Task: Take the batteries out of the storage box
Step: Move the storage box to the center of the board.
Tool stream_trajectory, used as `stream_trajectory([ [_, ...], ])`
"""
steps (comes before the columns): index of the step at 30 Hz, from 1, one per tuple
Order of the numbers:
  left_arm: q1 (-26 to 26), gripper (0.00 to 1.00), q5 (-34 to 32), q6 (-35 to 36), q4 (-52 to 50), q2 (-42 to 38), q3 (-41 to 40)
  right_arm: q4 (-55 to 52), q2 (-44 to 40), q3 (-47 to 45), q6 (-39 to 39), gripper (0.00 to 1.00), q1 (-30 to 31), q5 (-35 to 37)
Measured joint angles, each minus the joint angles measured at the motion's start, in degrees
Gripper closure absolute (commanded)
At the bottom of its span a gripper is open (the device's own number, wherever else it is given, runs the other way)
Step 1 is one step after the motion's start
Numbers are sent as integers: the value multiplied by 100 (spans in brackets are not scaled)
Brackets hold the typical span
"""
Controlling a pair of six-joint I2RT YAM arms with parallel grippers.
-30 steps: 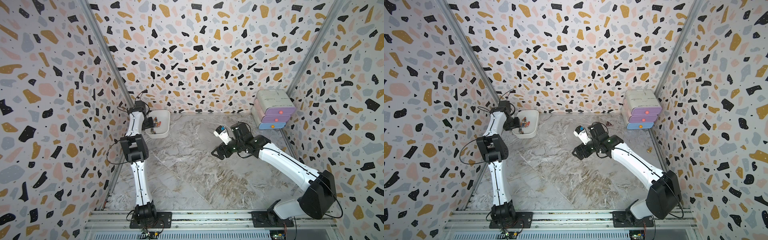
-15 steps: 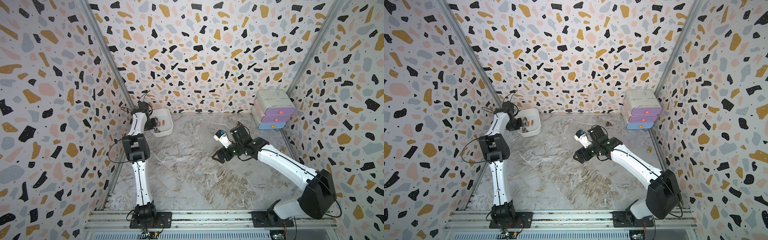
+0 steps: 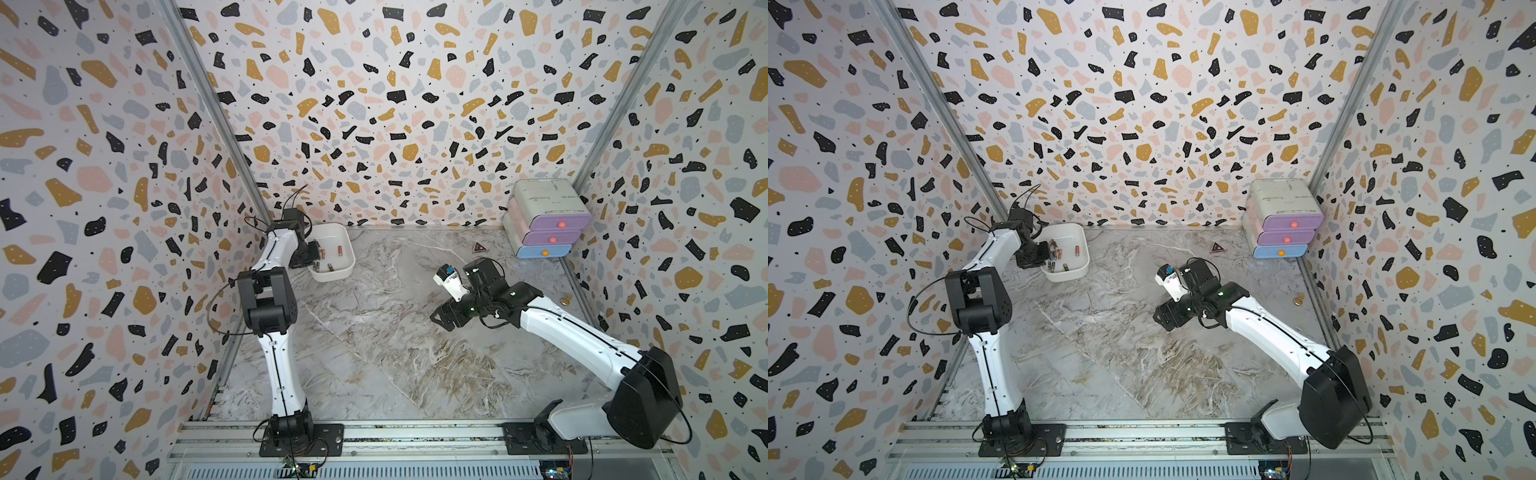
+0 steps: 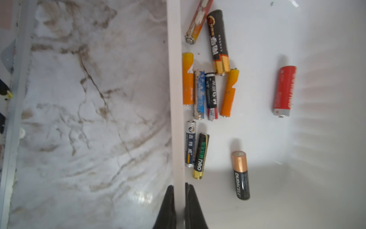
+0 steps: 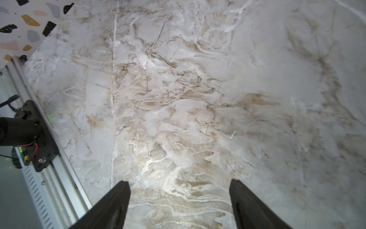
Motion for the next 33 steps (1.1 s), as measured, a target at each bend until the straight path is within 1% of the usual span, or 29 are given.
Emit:
stream_trajectory([
  [3, -293, 100, 9, -136, 170, -907, -940, 223, -470, -308, 42, 13, -4, 522],
  [5, -577, 100, 33, -256, 306, -1451, -1510, 369, -745, -461, 81, 13, -26, 861],
  [8, -988, 100, 138, -485, 612, -2041, -2312, 560, -1014, -651, 127, 13, -76, 1320],
  [12, -1453, 100, 297, -785, 866, -2507, -3314, 660, -1268, -879, 208, 12, -208, 1812],
  [15, -1725, 100, 345, -1073, 933, -2800, -3888, 702, -1438, -1062, 251, 12, -350, 2000],
  [18, -2079, 100, 302, -1412, 1045, -3169, -4229, 708, -1488, -1165, 280, 12, -452, 2092],
  [22, -2752, 100, 249, -1910, 1331, -3565, -4658, 728, -1451, -1290, 361, 12, -492, 2081],
  [24, -3088, 100, 264, -2133, 1471, -3639, -4859, 756, -1401, -1344, 411, 12, -492, 2063],
  [28, -3724, 100, 278, -2518, 1720, -3484, -5014, 828, -1296, -1493, 498, 12, -496, 2009],
  [31, -3993, 100, 302, -2708, 2015, -3244, -5014, 874, -1187, -1508, 511, 12, -507, 1967],
  [33, -4074, 100, 293, -2811, 2170, -3112, -5012, 909, -1115, -1508, 511, 12, -507, 1943],
])
